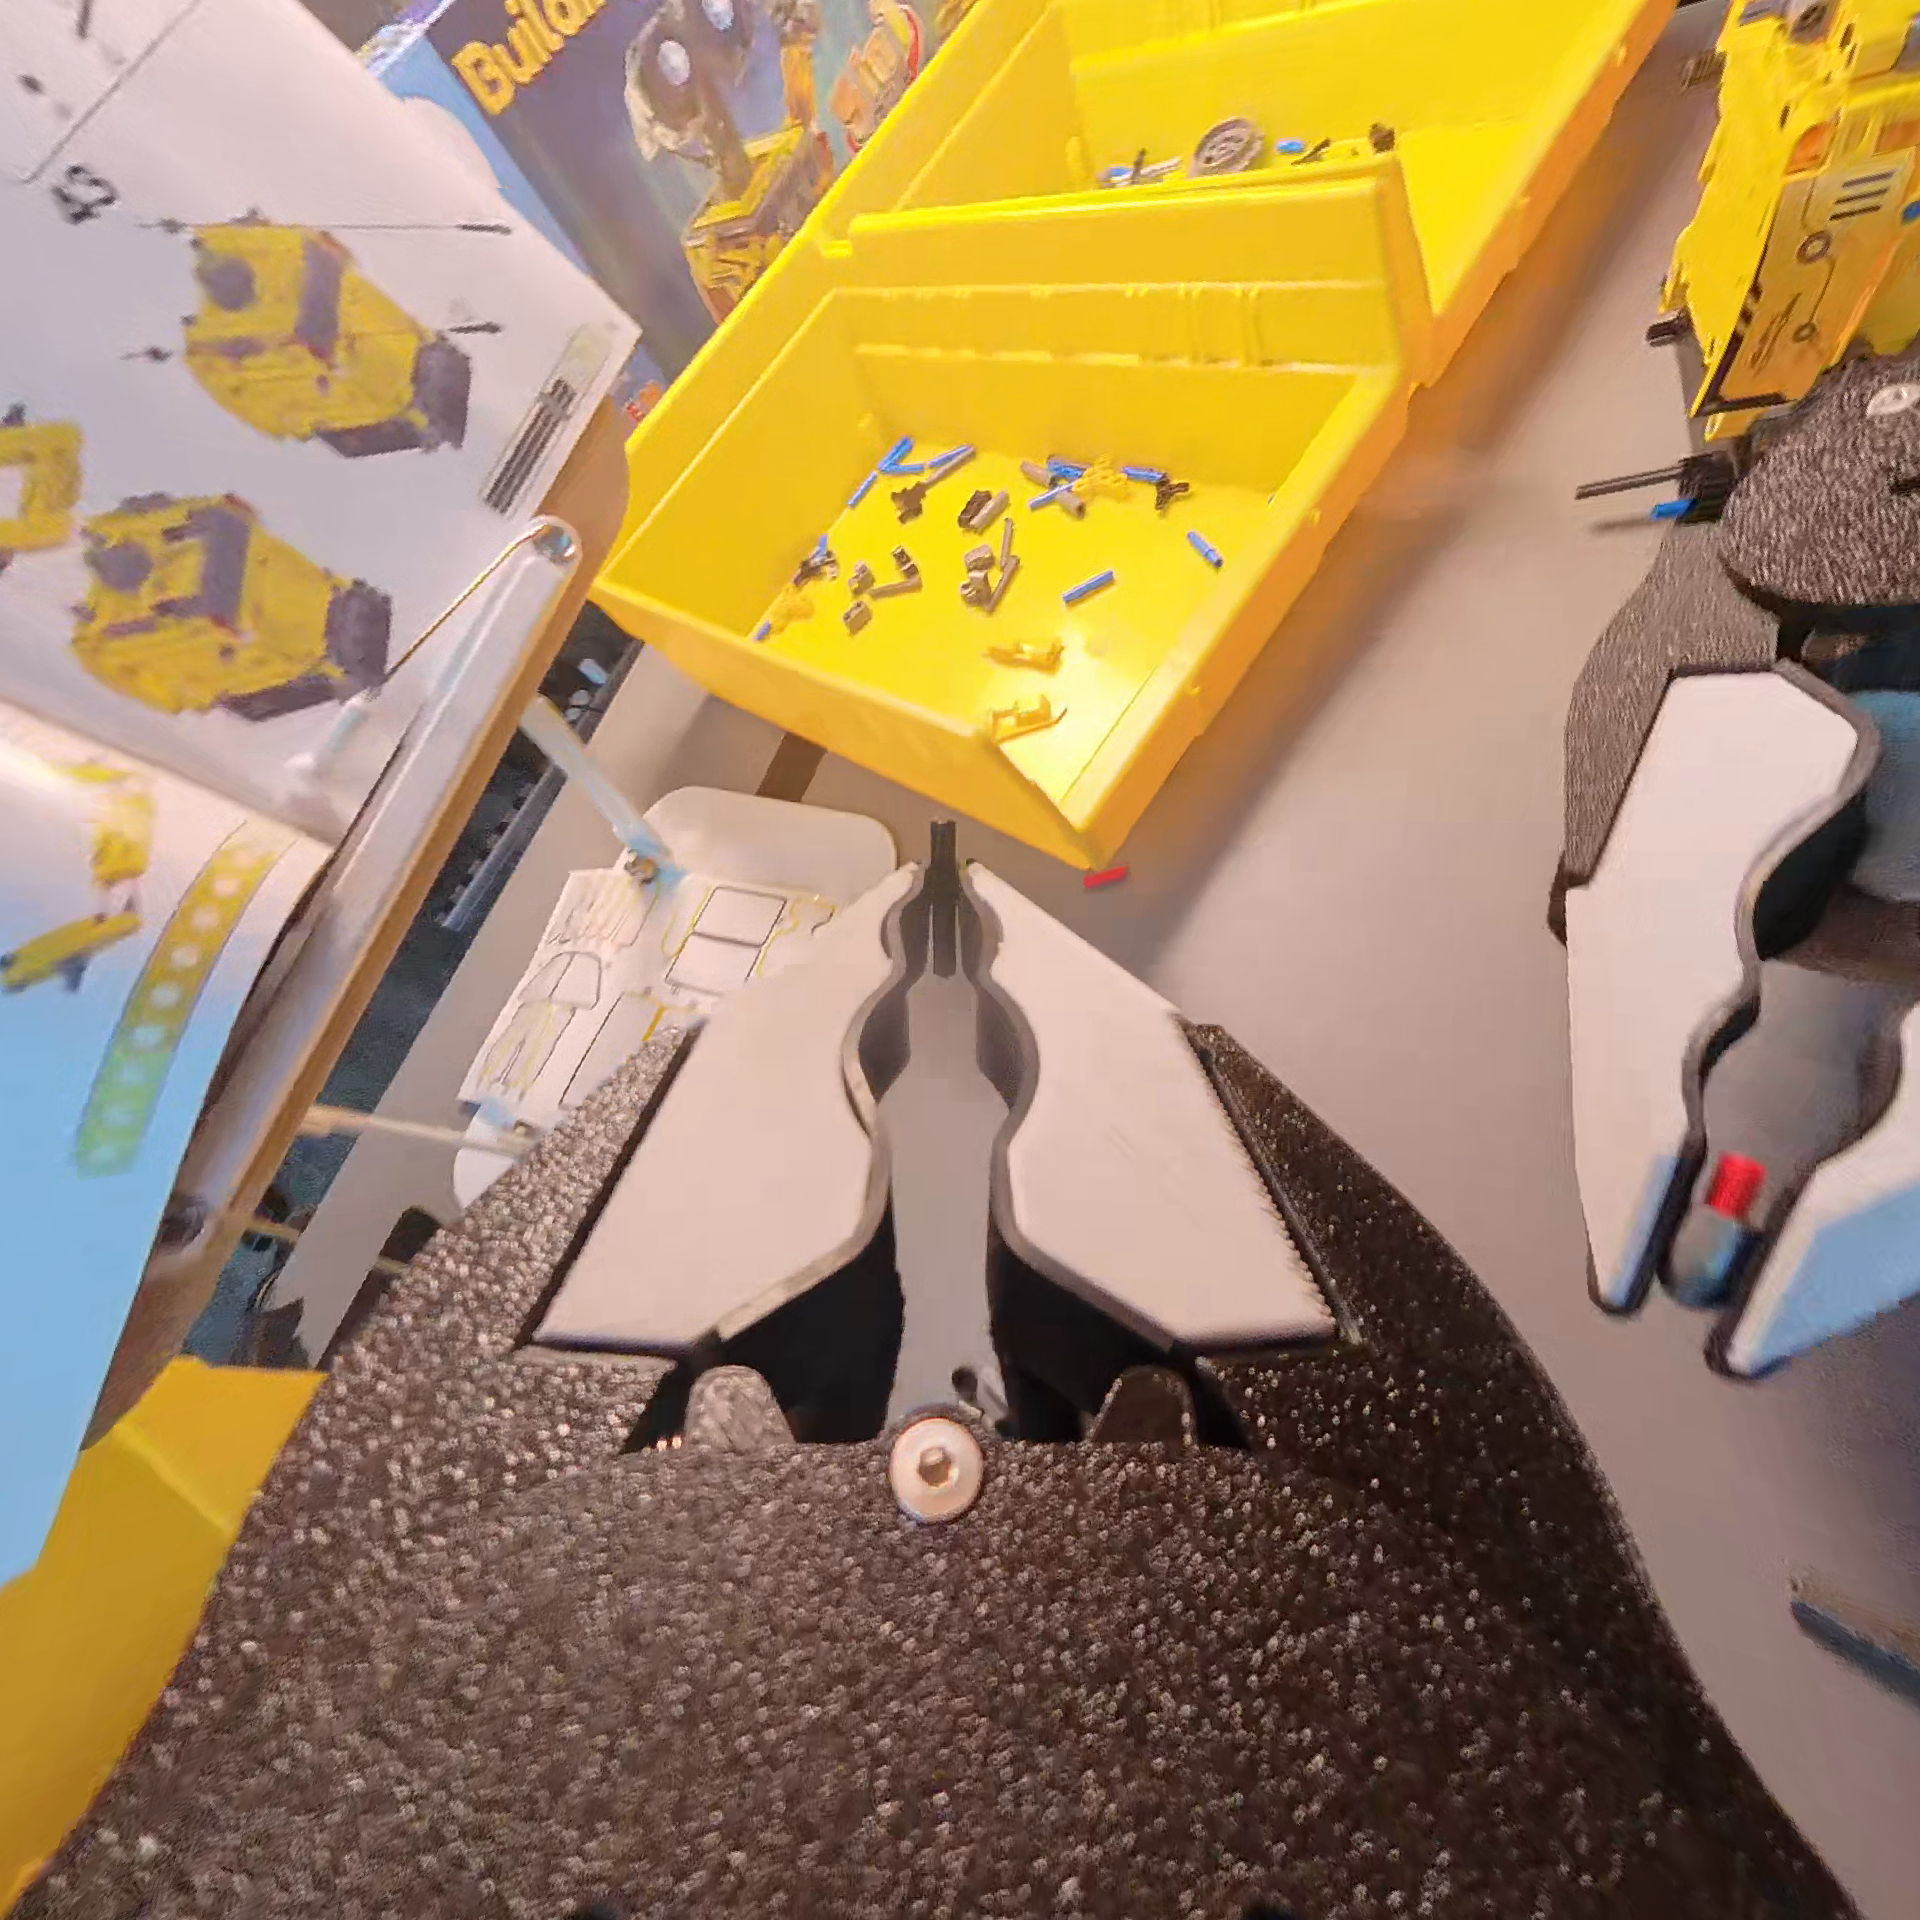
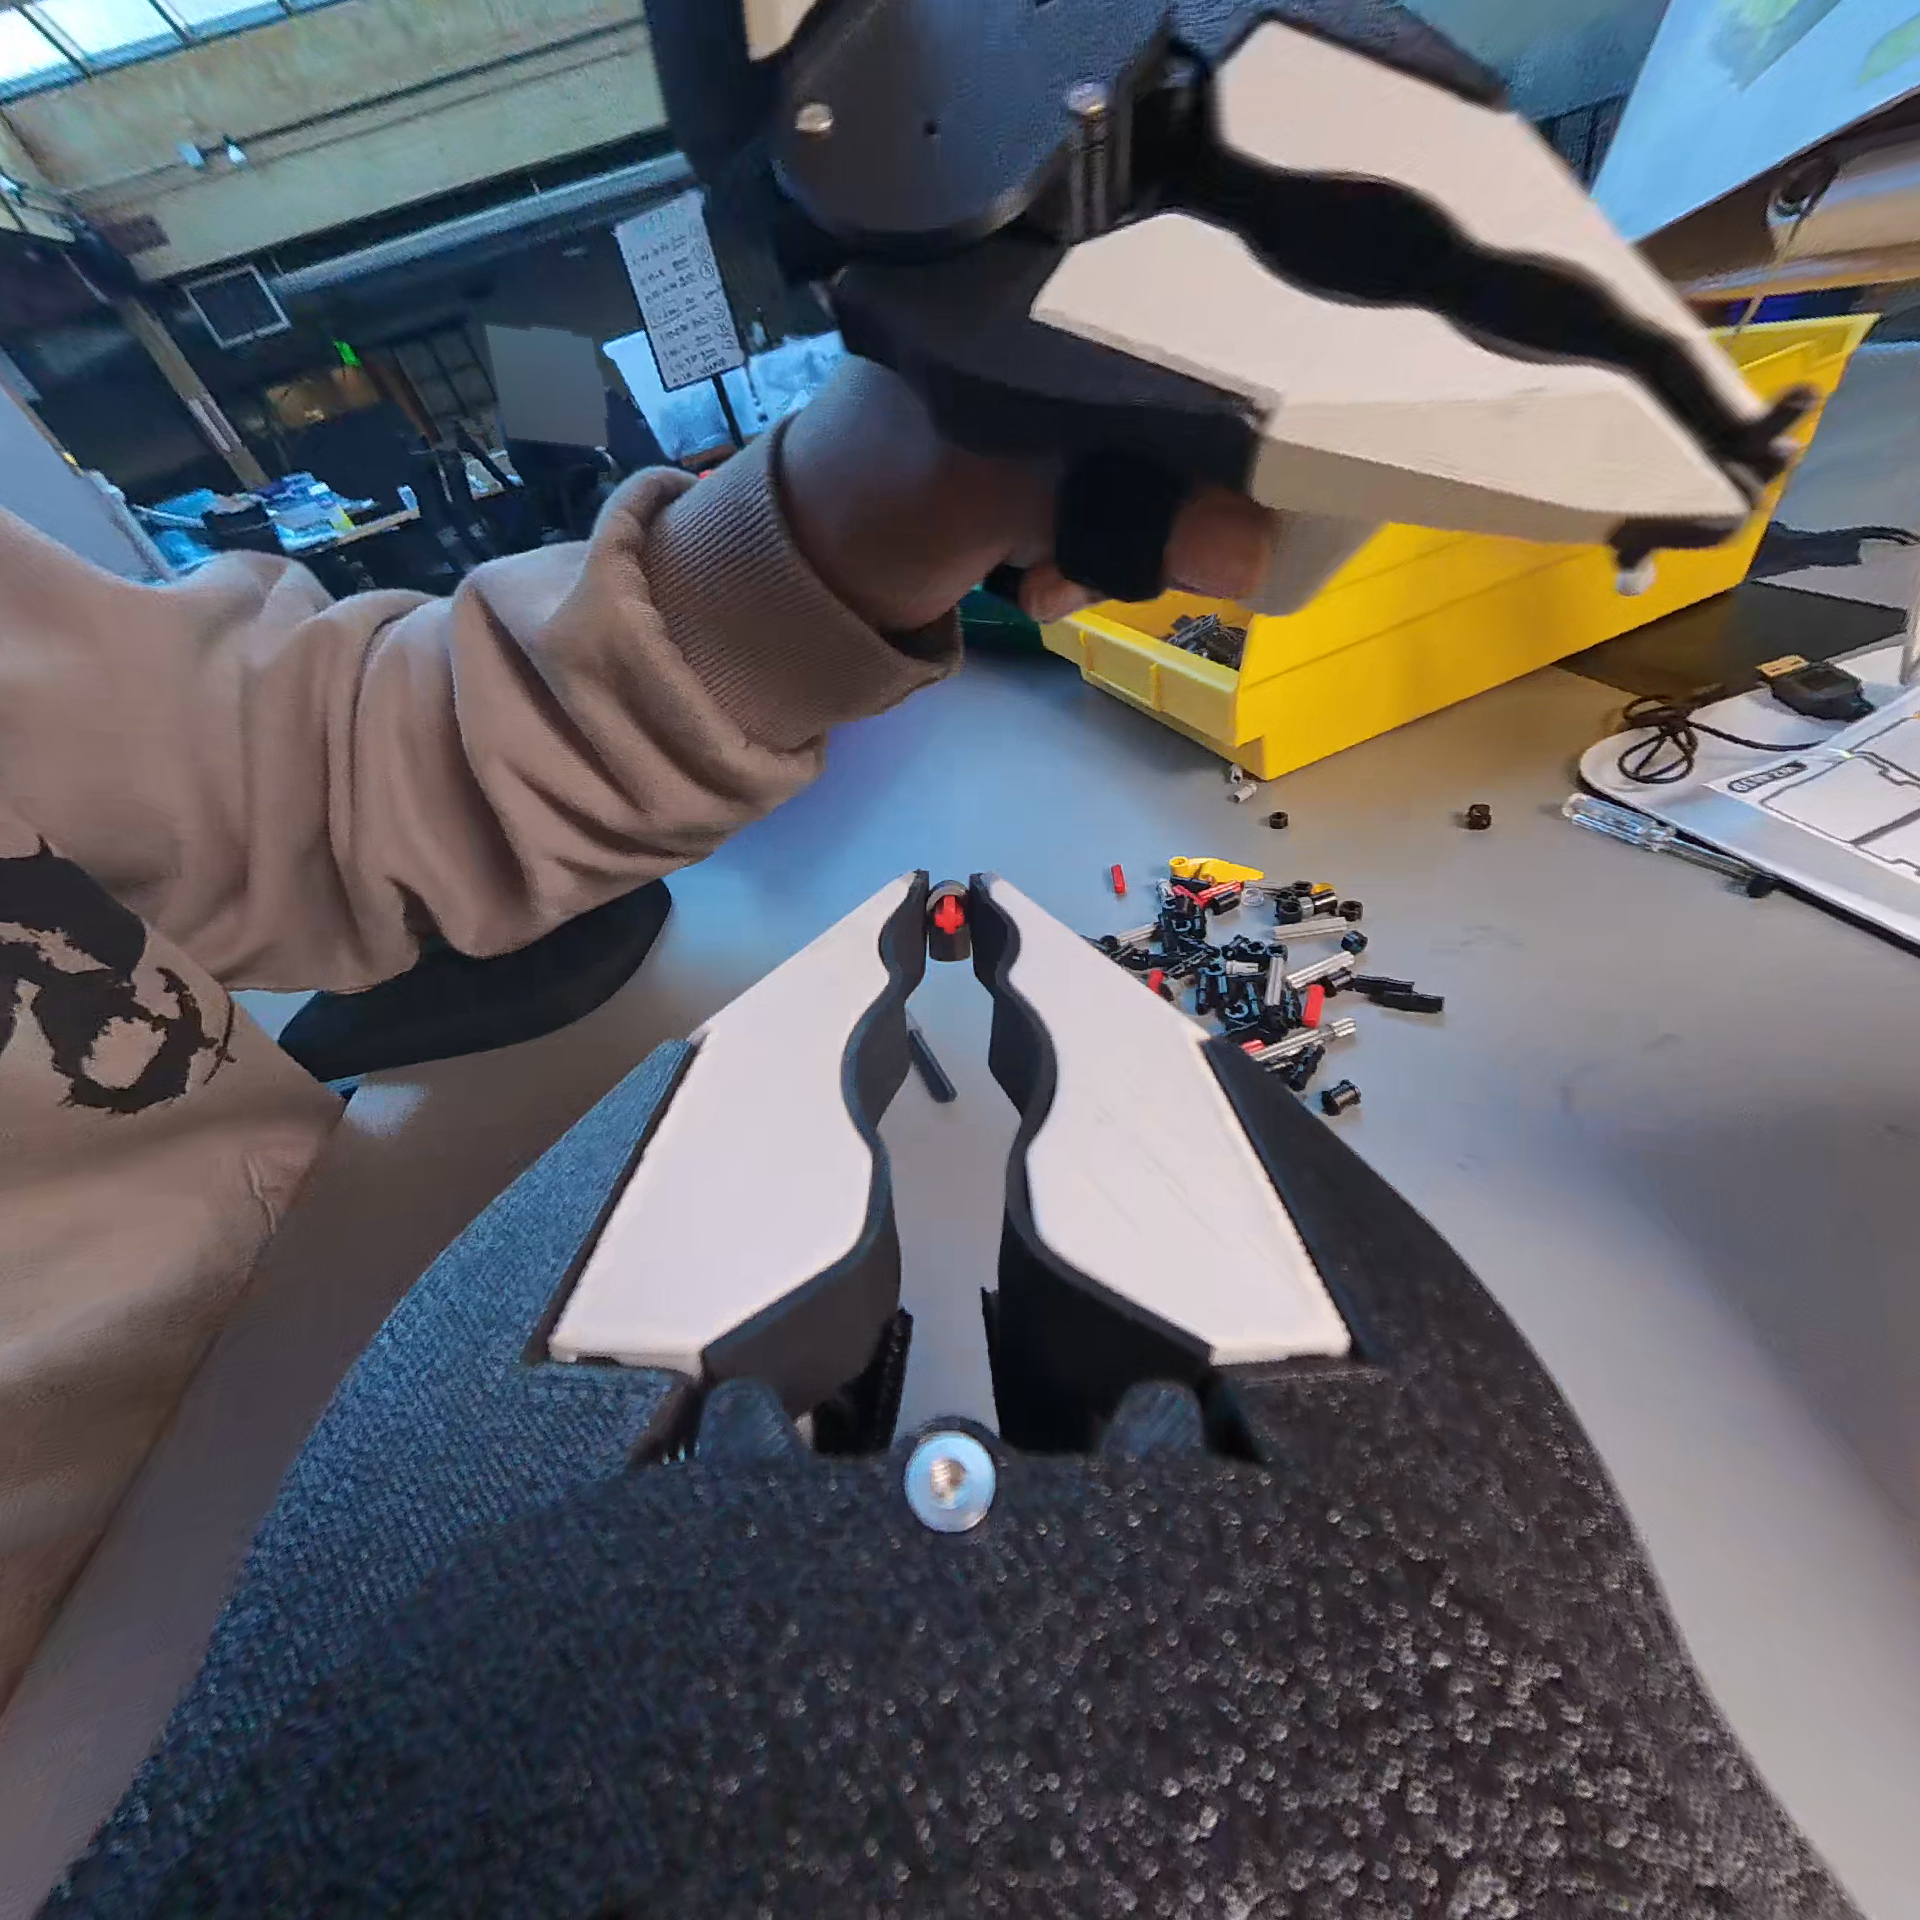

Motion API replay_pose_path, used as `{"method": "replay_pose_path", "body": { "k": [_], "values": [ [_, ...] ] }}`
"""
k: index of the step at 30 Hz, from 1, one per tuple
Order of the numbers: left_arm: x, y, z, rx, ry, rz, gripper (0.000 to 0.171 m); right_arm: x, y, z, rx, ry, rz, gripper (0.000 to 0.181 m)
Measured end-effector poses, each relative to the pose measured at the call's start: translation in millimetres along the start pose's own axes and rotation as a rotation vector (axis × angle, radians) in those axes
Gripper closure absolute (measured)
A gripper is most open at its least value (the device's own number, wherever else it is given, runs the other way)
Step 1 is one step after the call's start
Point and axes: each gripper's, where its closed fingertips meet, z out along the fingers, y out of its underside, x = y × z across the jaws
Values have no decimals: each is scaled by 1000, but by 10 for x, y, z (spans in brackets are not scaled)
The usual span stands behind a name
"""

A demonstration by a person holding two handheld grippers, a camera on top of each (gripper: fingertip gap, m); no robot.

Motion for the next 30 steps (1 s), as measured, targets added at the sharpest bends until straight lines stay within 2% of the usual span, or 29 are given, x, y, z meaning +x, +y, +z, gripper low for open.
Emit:
{"method": "replay_pose_path", "body": {
  "k": [5,8,11,13,16,18,21,26,28,30],
  "values": [
    [181,-109,292,0,53,9,167,-36,-76,-37,17,3,-32,176],
    [354,40,325,-78,121,-5,167,-29,-89,-62,14,8,-53,175],
    [925,477,95,-282,435,-173,167,-198,-161,-130,45,-95,-104,176],
    [1360,623,-112,-316,634,-246,167,-338,-269,-201,96,-171,-121,176],
    [1666,810,-235,-346,681,-240,164,-377,-359,-249,137,-191,-117,175],
    [1745,769,-306,-289,713,-295,155,-311,-324,-232,129,-166,-103,176],
    [1588,646,-465,-145,677,-375,145,-201,-259,-192,118,-128,-61,176],
    [1178,376,-878,214,543,-561,134,-123,-174,-118,78,-65,-64,176],
    [1170,366,-1008,298,485,-528,135,-223,-123,-42,59,-105,-39,176],
    [1218,398,-1067,323,432,-452,135,-372,-46,58,35,-171,1,176]
  ]
}}
